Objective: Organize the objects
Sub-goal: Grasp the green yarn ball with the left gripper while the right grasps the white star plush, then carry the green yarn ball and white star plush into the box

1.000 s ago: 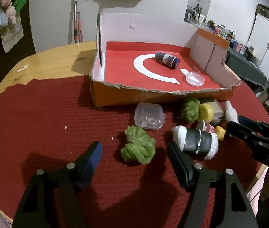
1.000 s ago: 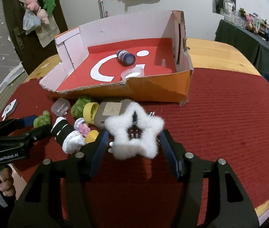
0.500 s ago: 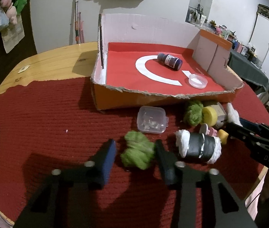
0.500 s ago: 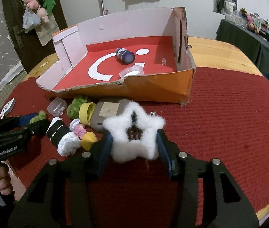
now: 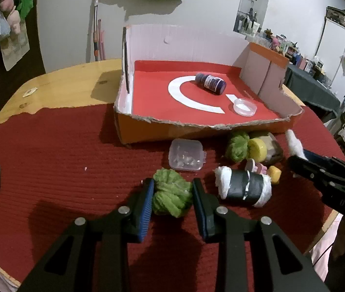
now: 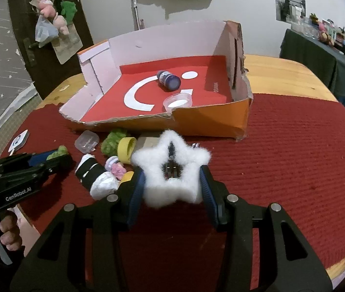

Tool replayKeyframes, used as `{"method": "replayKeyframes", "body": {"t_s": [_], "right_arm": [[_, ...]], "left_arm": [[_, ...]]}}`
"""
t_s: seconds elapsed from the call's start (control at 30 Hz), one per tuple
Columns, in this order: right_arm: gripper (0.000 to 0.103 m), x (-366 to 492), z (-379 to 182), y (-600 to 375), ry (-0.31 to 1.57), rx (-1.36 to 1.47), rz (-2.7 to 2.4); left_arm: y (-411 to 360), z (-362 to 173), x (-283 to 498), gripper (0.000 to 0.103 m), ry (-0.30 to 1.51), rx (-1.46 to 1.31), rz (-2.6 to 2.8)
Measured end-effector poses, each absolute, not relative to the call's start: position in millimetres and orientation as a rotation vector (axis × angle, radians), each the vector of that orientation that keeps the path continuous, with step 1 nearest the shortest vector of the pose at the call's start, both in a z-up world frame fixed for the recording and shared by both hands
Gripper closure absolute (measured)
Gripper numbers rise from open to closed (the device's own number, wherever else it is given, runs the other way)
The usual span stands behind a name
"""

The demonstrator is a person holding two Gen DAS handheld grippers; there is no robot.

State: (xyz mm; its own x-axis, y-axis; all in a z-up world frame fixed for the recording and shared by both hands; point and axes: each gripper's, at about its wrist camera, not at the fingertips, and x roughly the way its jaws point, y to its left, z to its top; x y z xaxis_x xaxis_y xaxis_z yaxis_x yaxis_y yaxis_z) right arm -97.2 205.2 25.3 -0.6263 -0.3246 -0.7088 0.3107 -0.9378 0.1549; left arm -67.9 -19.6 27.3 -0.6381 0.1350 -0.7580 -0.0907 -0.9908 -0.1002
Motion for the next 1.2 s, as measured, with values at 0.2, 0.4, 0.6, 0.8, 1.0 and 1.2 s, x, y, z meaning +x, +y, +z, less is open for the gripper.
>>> {"method": "replayKeyframes", "body": {"t_s": [0.2, 0.4, 0.6, 0.8, 1.0, 1.2], "right_arm": [[0.06, -94.5, 27.5, 202.8, -0.028, 1.109, -2.545], [0.06, -94.5, 26.9, 202.4, -0.03, 1.113, -2.539], [0.06, -92.4, 36.8, 200.0, -0.022, 1.077, -2.541], [0.06, -91.8, 48.5, 197.4, -0.015, 1.038, -2.54], [0.06, -96.5, 55.3, 193.1, -0.014, 1.018, -2.529], [0.06, -101.3, 61.5, 188.4, -0.005, 0.998, -2.52]], "left_arm": [[-17.6, 31.7, -64.6, 0.07, -0.075, -1.253, 2.738], [-15.5, 31.7, -64.4, 0.07, -0.071, -1.256, 2.73], [-15.0, 39.8, -62.6, 0.07, -0.069, -1.229, 2.733], [-9.9, 51.6, -65.6, 0.07, -0.05, -1.188, 2.739], [-4.9, 61.1, -71.2, 0.07, -0.028, -1.156, 2.746], [-3.5, 65.6, -78.3, 0.07, -0.023, -1.144, 2.753]]}}
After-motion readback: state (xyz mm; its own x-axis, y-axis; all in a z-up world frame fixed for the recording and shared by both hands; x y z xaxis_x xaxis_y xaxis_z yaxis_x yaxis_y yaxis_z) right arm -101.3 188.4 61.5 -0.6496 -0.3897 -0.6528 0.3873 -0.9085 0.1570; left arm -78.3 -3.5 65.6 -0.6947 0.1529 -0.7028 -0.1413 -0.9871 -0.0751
